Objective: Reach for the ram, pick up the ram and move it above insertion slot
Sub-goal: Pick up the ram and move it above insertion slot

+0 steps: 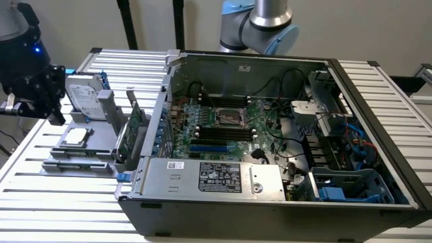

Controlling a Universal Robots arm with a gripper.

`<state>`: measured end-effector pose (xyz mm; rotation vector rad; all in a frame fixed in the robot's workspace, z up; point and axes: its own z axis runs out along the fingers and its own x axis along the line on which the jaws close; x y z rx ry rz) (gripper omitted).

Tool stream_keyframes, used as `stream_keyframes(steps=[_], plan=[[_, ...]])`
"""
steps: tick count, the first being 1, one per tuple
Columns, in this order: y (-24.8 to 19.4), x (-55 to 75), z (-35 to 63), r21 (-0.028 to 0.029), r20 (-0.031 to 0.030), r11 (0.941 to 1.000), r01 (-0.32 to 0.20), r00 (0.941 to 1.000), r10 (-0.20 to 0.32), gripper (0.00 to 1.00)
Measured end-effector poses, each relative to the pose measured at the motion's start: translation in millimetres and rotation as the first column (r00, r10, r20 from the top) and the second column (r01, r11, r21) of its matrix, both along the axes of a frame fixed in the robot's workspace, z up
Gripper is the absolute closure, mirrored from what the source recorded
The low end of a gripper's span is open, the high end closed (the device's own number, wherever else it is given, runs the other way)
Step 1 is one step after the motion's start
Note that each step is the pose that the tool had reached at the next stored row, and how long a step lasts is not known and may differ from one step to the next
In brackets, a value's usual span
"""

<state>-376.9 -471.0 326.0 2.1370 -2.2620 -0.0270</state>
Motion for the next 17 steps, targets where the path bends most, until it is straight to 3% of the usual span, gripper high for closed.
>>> stream_keyframes(steps=[3,10,12,15,17], plan=[[0.4,0.0,-0.5,0.0002,0.0008,0.9994,-0.034,0.9994,0.034,0.89],[0.4,0.0,-0.5,0.0001,0.0007,0.9994,-0.035,0.9994,0.035,0.88],[0.4,0.0,-0.5,0.0001,0.0007,0.9994,-0.035,0.9994,0.035,0.82],[0.4,0.0,-0.6,0.0000,0.0006,0.9994,-0.035,0.9994,0.035,0.64],[0.4,0.0,-2.8,0.0002,0.0008,0.9994,-0.035,0.9994,0.035,0.64]])
